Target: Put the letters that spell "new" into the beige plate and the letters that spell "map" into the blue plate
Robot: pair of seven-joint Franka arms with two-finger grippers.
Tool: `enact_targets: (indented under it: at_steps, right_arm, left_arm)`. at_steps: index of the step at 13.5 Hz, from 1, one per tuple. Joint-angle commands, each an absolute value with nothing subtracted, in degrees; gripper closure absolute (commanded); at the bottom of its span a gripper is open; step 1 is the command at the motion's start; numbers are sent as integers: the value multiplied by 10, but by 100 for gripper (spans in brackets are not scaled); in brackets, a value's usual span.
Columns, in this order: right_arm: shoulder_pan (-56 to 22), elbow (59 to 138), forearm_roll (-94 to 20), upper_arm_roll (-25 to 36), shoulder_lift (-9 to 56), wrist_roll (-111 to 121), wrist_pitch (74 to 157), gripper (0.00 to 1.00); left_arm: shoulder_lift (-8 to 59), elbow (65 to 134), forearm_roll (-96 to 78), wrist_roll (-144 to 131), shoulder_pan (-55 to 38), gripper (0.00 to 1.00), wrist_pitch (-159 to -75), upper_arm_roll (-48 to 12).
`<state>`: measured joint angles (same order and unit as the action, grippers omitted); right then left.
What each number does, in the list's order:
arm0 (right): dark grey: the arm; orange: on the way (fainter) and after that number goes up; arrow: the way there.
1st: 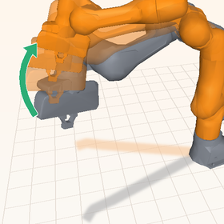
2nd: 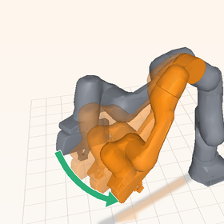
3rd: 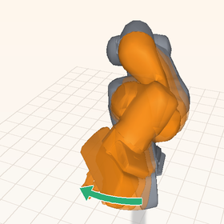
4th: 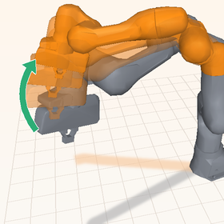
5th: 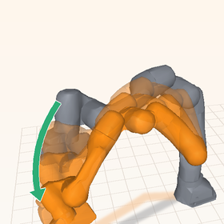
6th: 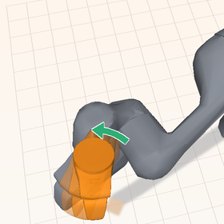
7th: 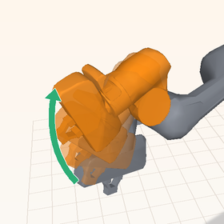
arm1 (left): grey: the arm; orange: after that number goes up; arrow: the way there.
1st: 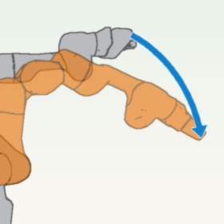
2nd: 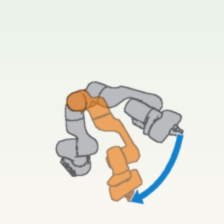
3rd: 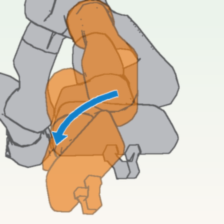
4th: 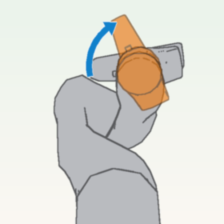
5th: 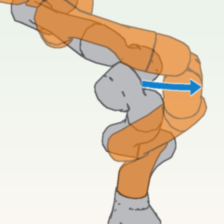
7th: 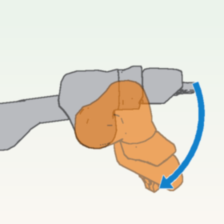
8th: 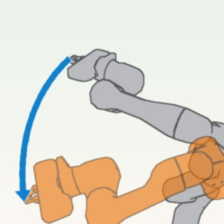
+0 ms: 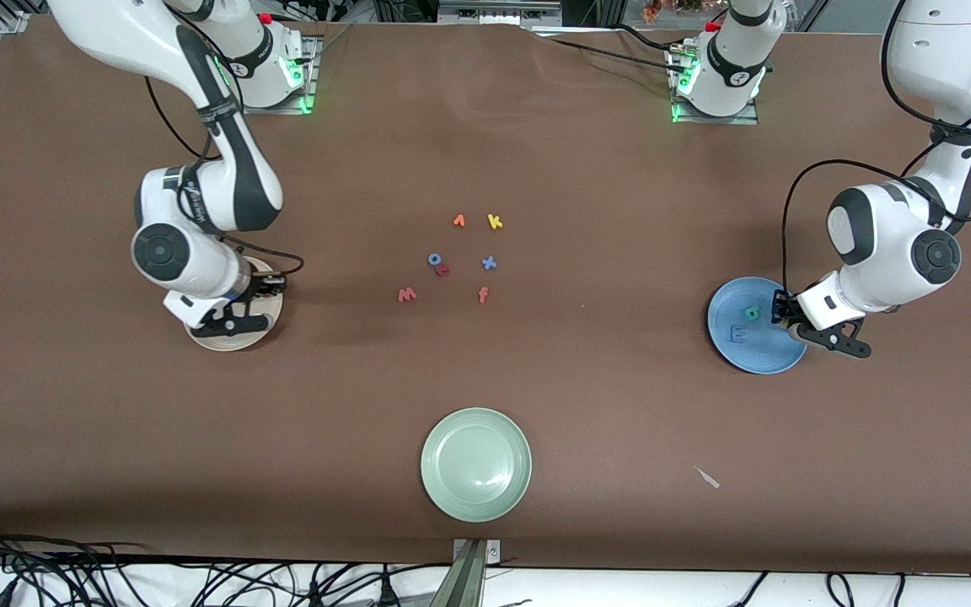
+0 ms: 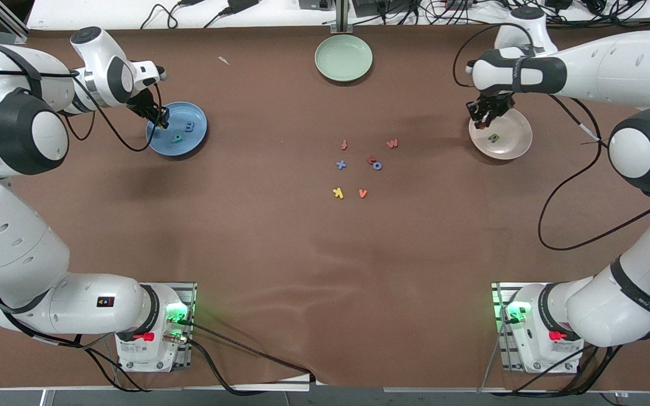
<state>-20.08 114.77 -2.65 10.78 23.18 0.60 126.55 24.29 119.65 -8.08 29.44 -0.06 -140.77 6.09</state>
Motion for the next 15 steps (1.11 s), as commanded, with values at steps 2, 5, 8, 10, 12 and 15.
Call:
enact_targets:
  at_steps: [2,5,8,10,12,15]
  right_arm:
    - [-178,1150,-35,107,239,46,1266,46]
    - [-182,1141,-75,103,237,38,1260,0]
    - [-197,1121,-102,95,239,6,1259,0]
    - [-206,1114,-102,74,239,-69,1261,0]
    - [-206,1105,-102,48,239,-156,1266,0]
    - [-207,1103,-112,10,244,-319,1290,0]
  left_arm:
    - [244,1197,-69,287,-1,0,-1423,62]
    - [209,1217,-65,288,5,0,-1405,62]
    - [119,1233,-65,289,11,0,-1386,62]
    - [54,1230,-63,287,11,0,-1317,61]
    - [-9,1226,-35,285,11,0,-1251,61]
    - [-77,1165,7,228,11,0,-1099,57]
